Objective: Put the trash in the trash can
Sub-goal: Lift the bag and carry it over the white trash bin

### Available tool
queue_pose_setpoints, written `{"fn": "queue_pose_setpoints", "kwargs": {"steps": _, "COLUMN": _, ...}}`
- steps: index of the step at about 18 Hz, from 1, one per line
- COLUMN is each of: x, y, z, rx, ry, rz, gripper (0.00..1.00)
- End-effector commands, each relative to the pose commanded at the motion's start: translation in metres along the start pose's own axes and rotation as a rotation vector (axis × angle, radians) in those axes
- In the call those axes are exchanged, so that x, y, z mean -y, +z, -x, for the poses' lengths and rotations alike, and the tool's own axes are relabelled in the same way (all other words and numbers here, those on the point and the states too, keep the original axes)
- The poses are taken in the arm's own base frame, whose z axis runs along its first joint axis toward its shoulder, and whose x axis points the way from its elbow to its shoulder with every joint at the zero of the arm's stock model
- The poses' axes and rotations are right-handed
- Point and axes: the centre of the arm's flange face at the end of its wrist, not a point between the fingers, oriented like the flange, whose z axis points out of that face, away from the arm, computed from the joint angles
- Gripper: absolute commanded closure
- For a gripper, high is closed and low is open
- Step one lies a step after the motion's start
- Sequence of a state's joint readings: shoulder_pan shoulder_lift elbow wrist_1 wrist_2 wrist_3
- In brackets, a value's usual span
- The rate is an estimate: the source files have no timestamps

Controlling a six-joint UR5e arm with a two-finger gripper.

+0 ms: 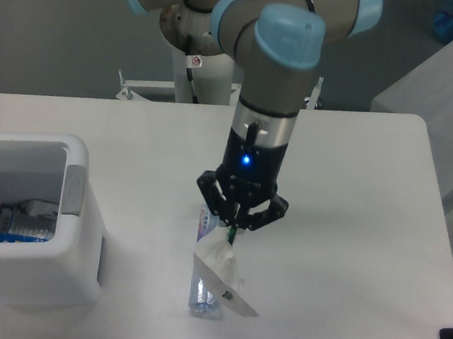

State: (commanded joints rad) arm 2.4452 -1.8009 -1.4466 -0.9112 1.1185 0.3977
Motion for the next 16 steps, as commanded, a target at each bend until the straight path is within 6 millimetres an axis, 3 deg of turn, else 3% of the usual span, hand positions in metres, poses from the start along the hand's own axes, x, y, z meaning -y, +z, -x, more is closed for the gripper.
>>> {"fn": "queue_pose_setpoints", "kwargs": {"steps": 4, "x": 0.01, "y": -0.015, "z": -0.038, "rx": -0.062, "ry": -0.086, "rz": -0.038, "gripper": 1.0}}
{"fn": "queue_pose_setpoints", "kwargs": {"steps": 8, "x": 0.031, "y": -0.047, "z": -0.078, "rx": -0.094, "ry": -0.113, "rz": -0.097, "gripper": 1.0}}
{"fn": "queue_pose_setpoints", "kwargs": {"steps": 9, "x": 0.033, "y": -0.046, "z": -0.093, "rx": -0.12, "ry": -0.108, "rz": -0.097, "gripper": 1.0}}
{"fn": "queue_pose_setpoints", "kwargs": {"steps": 12, "x": 0.022, "y": -0.039, "z": -0.167, "rx": -0.198, "ry": -0.035, "rz": -0.063, "gripper": 0.99}}
{"fn": "queue_pose_setpoints", "kwargs": {"steps": 16, "x": 0.003, "y": -0.047, "z": -0.211, "rx": -0.241, "ry": 0.008, "rz": -0.045, "gripper": 0.99}}
